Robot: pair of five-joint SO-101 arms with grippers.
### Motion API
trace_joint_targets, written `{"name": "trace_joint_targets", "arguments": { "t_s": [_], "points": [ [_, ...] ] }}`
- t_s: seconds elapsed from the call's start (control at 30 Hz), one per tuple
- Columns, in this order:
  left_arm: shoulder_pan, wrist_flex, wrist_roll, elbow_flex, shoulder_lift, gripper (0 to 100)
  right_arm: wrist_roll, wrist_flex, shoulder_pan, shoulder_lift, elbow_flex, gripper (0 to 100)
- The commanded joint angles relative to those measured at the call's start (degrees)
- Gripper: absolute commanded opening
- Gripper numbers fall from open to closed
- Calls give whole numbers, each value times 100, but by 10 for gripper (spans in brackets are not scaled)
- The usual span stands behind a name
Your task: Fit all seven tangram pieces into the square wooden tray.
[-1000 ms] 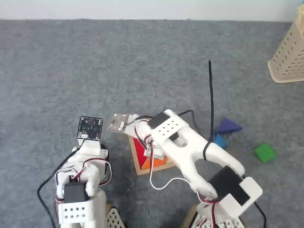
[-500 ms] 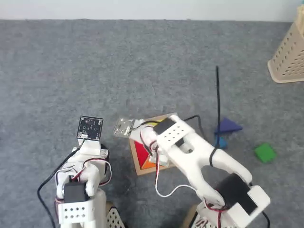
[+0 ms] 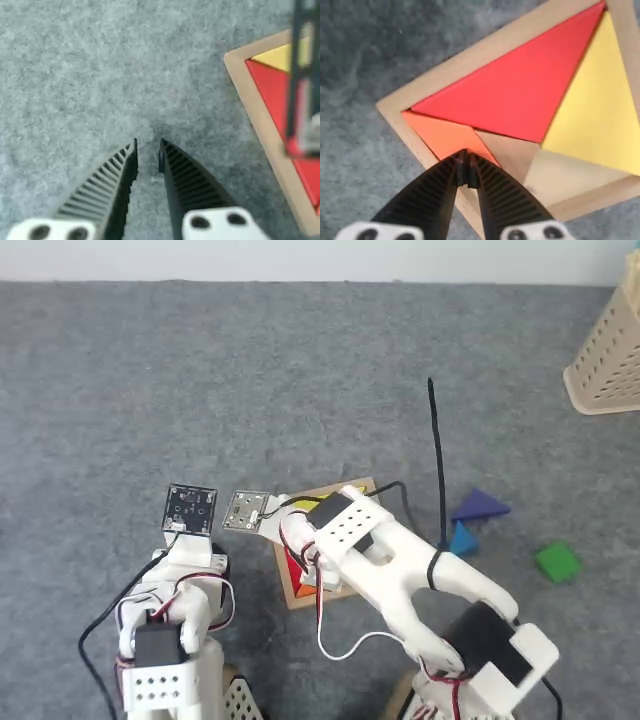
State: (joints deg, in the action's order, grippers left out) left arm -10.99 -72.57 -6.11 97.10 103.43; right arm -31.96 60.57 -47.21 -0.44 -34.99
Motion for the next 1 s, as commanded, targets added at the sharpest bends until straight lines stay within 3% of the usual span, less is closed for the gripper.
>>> {"name": "trace_joint_targets", "arguments": {
  "t_s": [0.0,0.3,0.4,0.53,0.67,0.8,0.97],
  "points": [
    [9,0,44,-48,132,71,105,286,-84,-242,246,9],
    [9,0,44,-48,132,71,79,2009,1349,-2519,325,10],
    [9,0,44,-48,132,71,-44,2563,2466,-3152,334,16],
    [9,0,44,-48,132,71,-976,3178,4391,-3222,308,117],
    [9,0,44,-48,132,71,-2145,2993,6018,-3002,281,180],
    [9,0,44,-48,132,71,-3147,2905,6967,-2607,281,185],
    [9,0,44,-48,132,71,-3297,2105,7644,-1824,299,211]
  ]
}}
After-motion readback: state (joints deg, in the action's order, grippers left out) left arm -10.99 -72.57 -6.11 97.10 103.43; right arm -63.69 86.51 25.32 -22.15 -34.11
